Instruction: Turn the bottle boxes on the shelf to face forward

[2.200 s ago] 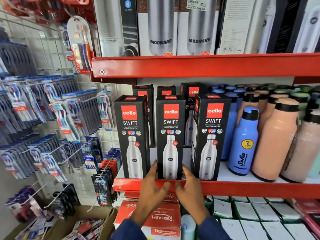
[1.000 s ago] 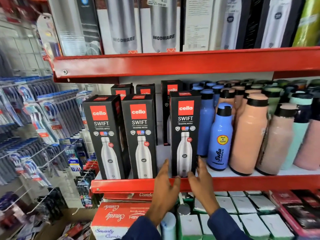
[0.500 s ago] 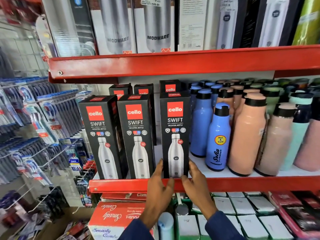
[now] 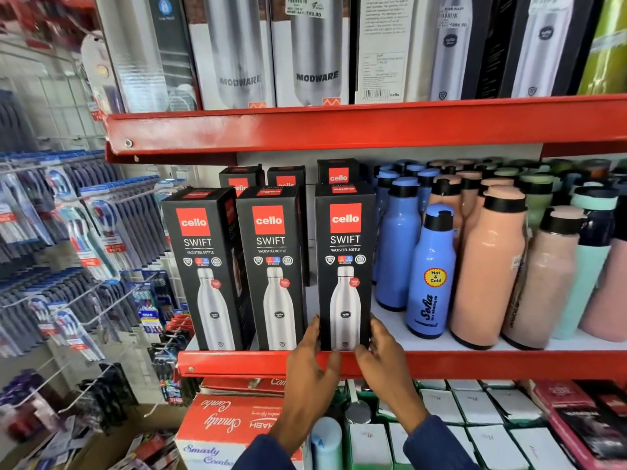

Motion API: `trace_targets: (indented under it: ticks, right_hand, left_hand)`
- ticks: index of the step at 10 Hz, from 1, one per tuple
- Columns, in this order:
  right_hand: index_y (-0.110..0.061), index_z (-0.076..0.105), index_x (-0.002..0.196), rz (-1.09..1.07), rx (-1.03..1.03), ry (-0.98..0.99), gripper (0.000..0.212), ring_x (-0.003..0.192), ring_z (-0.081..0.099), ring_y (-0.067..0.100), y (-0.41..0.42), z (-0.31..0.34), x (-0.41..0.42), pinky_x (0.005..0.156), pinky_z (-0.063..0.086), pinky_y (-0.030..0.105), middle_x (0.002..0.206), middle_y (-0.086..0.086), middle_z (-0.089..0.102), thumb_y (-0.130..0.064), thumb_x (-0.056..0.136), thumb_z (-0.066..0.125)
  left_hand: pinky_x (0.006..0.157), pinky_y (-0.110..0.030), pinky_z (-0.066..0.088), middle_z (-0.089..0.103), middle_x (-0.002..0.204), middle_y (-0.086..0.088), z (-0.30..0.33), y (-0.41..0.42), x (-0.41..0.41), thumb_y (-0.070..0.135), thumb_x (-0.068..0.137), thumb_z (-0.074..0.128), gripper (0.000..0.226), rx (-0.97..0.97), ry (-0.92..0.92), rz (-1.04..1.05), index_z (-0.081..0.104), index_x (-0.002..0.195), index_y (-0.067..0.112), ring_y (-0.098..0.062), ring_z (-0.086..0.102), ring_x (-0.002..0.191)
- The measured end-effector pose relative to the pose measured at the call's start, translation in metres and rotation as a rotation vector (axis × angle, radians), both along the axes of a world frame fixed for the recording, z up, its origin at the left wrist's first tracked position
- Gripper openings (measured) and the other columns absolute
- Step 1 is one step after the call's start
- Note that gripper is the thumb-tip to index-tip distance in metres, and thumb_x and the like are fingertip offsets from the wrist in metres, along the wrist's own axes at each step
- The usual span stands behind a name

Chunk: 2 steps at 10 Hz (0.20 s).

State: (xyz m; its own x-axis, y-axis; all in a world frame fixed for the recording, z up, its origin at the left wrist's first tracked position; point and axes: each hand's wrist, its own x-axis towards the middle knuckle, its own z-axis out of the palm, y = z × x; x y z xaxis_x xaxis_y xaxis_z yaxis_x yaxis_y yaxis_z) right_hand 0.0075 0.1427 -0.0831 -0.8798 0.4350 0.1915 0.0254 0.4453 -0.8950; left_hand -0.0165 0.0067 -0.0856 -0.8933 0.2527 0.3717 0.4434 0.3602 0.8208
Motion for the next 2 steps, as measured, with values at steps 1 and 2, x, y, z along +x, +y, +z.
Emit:
trace_targets:
  ticks: [1, 2]
  right_hand:
    - [-0.016, 0.037, 0.144, -0.059, -0.019, 0.043, 0.063, 0.104, 0.067, 0.023, -0.002, 0.006, 0.005, 0.090, 0.055, 0.035, 0.127, -0.005, 0.060, -0.007, 0.085, 0.057]
    - [-0.017, 0.049, 0.132, -0.212, -0.088, 0.255, 0.052, 0.105, 0.061, 0.008, 0.004, 0.029, 0.019, 0.080, 0.049, 0.012, 0.128, 0.004, 0.061, 0.001, 0.084, 0.059]
  left_hand:
    - [0.088, -0.004, 0.049, 0.064, 0.117, 0.023, 0.007, -0.006, 0.007, 0.017, 0.092, 0.061, 0.064, -0.047, 0.069, 0.014, 0.036, 0.150, 0.011, 0.012, 0.067, 0.086]
    - [0.101, -0.033, 0.054, 0.064, 0.132, 0.007, 0.029, -0.012, 0.010, 0.021, 0.089, 0.061, 0.061, 0.009, 0.212, 0.089, 0.042, 0.147, 0.016, -0.007, 0.066, 0.108]
